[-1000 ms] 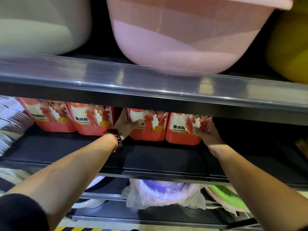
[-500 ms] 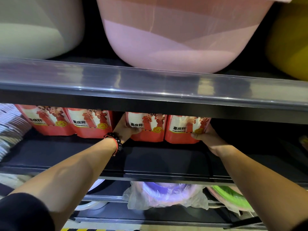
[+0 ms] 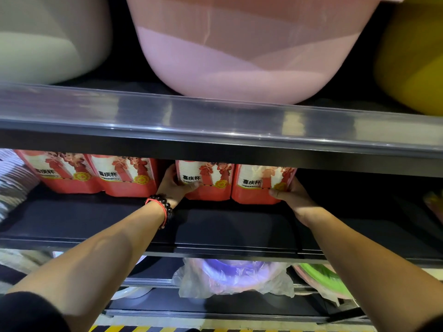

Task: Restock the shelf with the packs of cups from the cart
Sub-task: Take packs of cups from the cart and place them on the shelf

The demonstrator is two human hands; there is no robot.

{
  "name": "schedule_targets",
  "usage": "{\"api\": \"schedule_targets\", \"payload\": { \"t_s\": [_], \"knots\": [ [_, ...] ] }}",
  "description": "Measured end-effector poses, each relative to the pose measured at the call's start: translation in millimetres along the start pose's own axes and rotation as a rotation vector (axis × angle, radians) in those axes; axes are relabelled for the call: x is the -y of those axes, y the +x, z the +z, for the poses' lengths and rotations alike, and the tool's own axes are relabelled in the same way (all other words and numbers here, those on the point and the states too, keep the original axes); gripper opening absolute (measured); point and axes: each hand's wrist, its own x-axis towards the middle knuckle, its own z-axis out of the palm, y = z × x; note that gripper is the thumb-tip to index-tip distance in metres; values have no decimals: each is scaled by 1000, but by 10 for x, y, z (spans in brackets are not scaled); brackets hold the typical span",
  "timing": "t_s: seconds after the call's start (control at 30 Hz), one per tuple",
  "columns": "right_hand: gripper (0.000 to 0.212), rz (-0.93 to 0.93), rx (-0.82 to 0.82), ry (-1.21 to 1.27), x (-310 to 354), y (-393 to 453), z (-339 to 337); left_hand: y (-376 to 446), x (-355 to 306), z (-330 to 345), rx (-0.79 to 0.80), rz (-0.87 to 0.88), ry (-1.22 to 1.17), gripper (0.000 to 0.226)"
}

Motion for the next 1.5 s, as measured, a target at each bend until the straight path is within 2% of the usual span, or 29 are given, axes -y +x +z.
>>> {"api": "schedule_targets", "payload": {
  "t_s": [0.1,0.17,0.27,0.33,0.37,0.43,0.5,0.57,0.67,0.83,0.97,1.13,1.2,1.4,1.5],
  "knots": [
    [59,40,-45,24,-15,-98,12,-185,-6,103,-95,-100,-3,85],
    [53,43,-88,37,-28,-192,44,-368,-17,198,-200,-205,-50,79],
    [49,84,-229,44,-136,-393,57,-677,-45,280,-354,-303,-49,41],
    [37,136,-274,-42,-199,-602,17,-937,-104,342,-351,-320,-17,11],
    [27,133,-262,-77,-221,-724,-2,-1087,-139,392,-310,-315,-9,8],
    [13,68,-208,-109,-210,-994,-7,-1415,-207,511,-188,-286,33,20],
    [18,-19,-133,-161,-170,-1238,9,-1754,-296,624,-45,-220,133,22],
    [22,-112,-35,-226,-149,-1457,37,-2079,-362,699,34,-193,212,18],
    [27,-228,58,-270,-257,-1731,114,-2572,-381,719,24,-209,263,16],
    [25,-248,261,-287,-419,-2236,386,-3332,-320,543,-11,-275,331,16],
    [15,-241,413,-329,-366,-2676,737,-3876,-159,247,-137,-321,314,17],
    [20,-279,550,-385,-178,-3317,1402,-4544,23,-302,-334,-343,258,10],
    [13,-294,600,-416,-112,-3617,1769,-4850,128,-618,-400,-348,244,8],
    [25,-407,789,-465,53,-4767,3044,-6045,465,-1734,-632,-470,128,9],
    [18,-428,935,-484,91,-5351,3670,-6646,602,-2278,-730,-514,109,7]
  ]
}}
